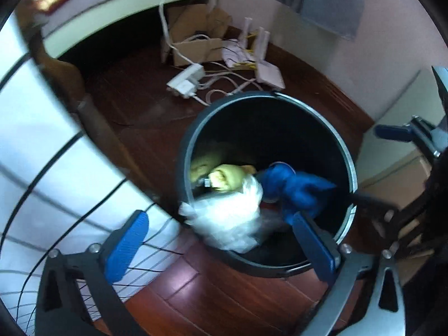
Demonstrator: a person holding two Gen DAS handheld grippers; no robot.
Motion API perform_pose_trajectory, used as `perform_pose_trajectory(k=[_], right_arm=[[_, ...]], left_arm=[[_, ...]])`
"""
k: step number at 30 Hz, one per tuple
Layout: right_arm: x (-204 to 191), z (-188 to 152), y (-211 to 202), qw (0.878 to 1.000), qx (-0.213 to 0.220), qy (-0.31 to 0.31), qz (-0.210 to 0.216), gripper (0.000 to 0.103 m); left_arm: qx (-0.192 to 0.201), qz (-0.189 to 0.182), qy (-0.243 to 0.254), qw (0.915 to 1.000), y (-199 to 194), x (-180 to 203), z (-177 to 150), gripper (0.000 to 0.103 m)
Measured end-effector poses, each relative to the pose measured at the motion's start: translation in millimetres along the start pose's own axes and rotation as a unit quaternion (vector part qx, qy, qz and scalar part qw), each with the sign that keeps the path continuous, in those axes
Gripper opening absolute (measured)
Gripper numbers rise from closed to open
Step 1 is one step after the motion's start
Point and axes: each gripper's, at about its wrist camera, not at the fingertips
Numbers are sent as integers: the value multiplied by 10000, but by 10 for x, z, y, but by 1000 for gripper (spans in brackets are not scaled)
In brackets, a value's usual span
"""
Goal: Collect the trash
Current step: 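Open both tools to drop the tissue and cloth into the bin, then move both tools back toward the remaining trash on the table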
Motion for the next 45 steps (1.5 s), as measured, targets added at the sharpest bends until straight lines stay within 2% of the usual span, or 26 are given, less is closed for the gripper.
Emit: perform_pose_trajectory(k=[6, 19, 23, 38, 45], right_arm=[[107, -8, -124, 9994, 161, 262, -172, 103], [-46, 71, -388, 9986, 399, 279, -223, 103], [-77, 109, -547, 9974, 588, 306, -265, 103], [-258, 367, -1132, 9909, 1242, 472, -232, 103], [-436, 612, -1346, 9874, 1535, 365, -149, 103]], left_arm=[[40, 118, -113, 9999, -79, -123, -85, 103], [443, 185, -148, 9987, -422, -180, -14, 103], [588, 204, -164, 9979, -573, -187, -8, 103], [1116, 350, -307, 9927, -1179, -318, 3, 103], [1406, 478, -404, 9881, -1483, -450, 42, 103]])
Point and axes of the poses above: each gripper's, at about its wrist camera, not at the fingertips, and y roughly the way its jaws point, x to its right, z to its top, and after that the axes turned 8 degrees about x, right-handed
